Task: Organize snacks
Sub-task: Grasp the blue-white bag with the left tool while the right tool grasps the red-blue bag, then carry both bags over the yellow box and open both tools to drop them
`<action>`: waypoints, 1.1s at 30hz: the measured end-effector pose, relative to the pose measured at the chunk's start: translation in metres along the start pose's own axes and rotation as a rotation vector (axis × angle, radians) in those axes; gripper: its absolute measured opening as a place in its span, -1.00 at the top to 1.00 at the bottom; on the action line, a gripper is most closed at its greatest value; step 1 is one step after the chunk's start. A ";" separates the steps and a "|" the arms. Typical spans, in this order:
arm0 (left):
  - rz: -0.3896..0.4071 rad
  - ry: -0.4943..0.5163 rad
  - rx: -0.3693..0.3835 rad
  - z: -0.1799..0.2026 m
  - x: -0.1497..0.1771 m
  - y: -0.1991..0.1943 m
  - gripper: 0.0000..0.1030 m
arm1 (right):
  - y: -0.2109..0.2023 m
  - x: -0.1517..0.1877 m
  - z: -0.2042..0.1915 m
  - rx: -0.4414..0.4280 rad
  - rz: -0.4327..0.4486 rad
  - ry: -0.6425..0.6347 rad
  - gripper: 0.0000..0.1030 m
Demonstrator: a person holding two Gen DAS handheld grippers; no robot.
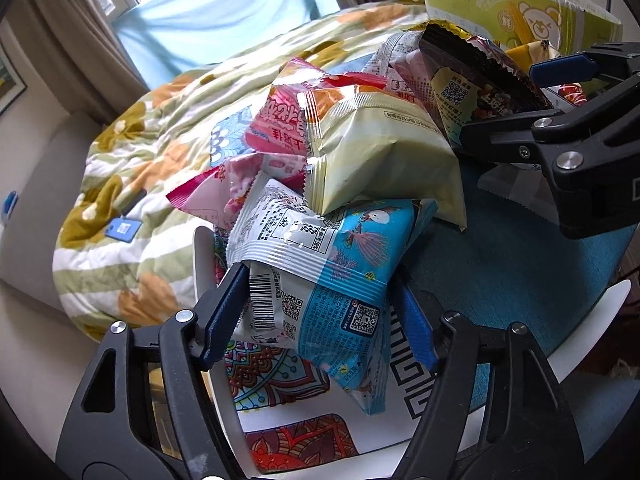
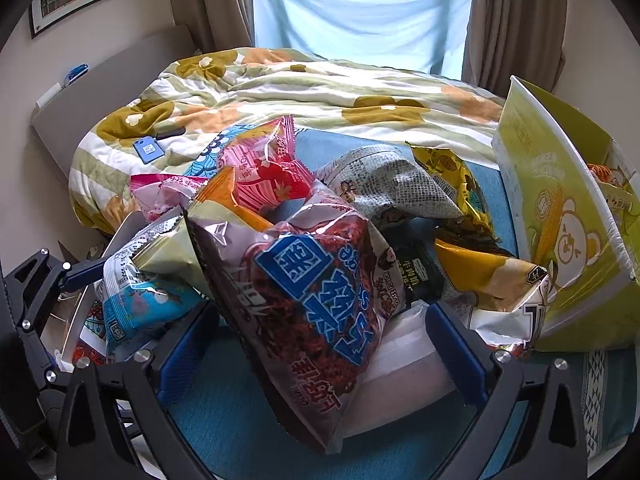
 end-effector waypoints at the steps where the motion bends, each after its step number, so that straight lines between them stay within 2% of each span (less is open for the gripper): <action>1: -0.002 -0.005 0.004 -0.001 0.000 -0.001 -0.28 | 0.001 0.000 0.000 0.001 0.000 0.000 -1.00; 6: -0.015 -0.039 0.012 -0.002 0.001 -0.009 -0.19 | 0.005 0.000 0.002 0.001 -0.007 -0.002 -1.00; 12: -0.019 -0.081 0.000 -0.006 0.001 -0.018 -0.18 | 0.010 -0.001 0.002 -0.003 -0.008 -0.013 -1.00; 13: -0.019 -0.087 -0.002 -0.008 0.000 -0.019 -0.18 | 0.010 -0.001 0.001 -0.005 -0.006 -0.017 -0.95; 15: -0.017 -0.100 -0.008 -0.010 -0.001 -0.023 -0.18 | 0.011 -0.002 -0.001 -0.016 -0.008 -0.023 -0.70; 17: -0.015 -0.111 -0.013 -0.013 -0.002 -0.027 -0.18 | 0.013 -0.001 -0.004 -0.038 -0.020 -0.023 -0.29; 18: -0.013 -0.113 -0.019 -0.014 -0.003 -0.029 -0.18 | 0.013 -0.001 -0.005 -0.047 -0.023 -0.019 -0.24; 26: 0.017 -0.131 -0.049 -0.021 -0.017 -0.053 -0.18 | -0.005 -0.012 -0.009 -0.066 0.020 -0.019 -0.09; 33: 0.076 -0.150 -0.061 -0.023 -0.045 -0.086 -0.18 | -0.031 -0.030 -0.004 -0.065 0.064 0.002 -0.04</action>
Point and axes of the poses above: each gripper's, at about its wrist camera, not at the fingertips, and y roughly the way its jaws point, z to its right, x to its underside, the point moved 10 cm from there along y, roughly the way its jaws point, and after that the axes turned 15 degrees about z, right-handed, at the moved point
